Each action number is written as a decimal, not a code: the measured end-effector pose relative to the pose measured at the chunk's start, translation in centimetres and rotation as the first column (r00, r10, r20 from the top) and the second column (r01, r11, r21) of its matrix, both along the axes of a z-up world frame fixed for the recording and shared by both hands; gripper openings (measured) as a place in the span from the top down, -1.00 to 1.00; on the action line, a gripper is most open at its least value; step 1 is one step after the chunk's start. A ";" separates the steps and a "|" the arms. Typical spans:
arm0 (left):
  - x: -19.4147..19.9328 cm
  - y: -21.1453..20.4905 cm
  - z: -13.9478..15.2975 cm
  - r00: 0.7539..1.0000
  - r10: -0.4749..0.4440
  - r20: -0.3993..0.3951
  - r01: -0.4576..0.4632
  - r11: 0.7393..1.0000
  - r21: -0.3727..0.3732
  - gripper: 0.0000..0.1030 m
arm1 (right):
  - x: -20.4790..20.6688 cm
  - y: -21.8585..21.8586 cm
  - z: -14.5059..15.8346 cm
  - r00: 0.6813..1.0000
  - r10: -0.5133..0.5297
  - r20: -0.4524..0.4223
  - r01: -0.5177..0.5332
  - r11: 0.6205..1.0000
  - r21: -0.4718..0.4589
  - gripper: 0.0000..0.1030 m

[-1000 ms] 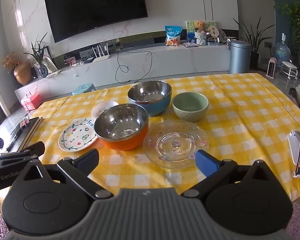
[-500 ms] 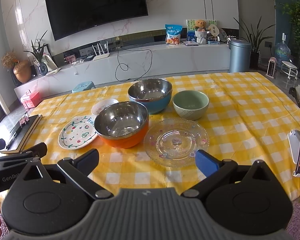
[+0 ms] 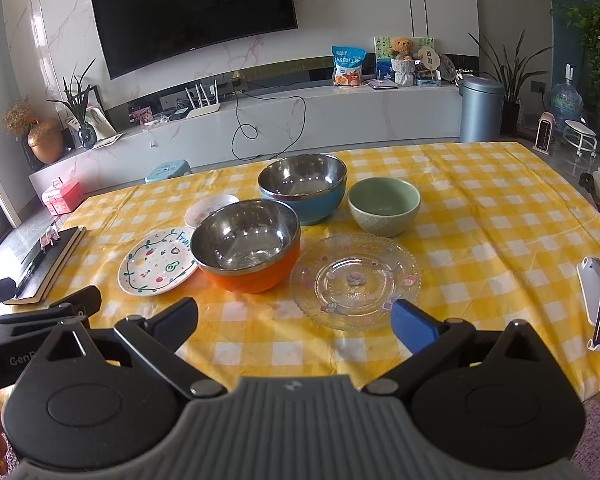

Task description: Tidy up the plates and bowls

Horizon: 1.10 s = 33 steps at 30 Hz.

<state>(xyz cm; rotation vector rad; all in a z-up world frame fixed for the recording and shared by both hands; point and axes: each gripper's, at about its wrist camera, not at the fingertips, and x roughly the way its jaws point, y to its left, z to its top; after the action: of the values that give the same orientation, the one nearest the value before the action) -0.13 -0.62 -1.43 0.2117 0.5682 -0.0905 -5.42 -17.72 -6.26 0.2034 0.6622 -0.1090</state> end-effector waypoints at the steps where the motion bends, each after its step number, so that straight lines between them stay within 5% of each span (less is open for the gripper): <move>1: 0.0 0.0 0.0 1.000 0.000 0.000 0.000 1.000 0.000 -1.00 | 0.0 0.0 0.0 1.000 0.000 0.000 0.000 1.000 0.000 -0.95; 33: 0.0 -0.1 0.0 1.000 0.000 -0.004 0.000 1.000 0.000 -1.00 | 0.0 0.3 -0.2 1.000 0.006 -0.004 -0.006 1.000 0.000 -0.95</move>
<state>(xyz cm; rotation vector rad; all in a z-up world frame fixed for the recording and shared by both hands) -0.14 -0.74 -1.46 0.2116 0.5723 -0.0912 -5.41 -17.46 -6.42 0.2012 0.6663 -0.1035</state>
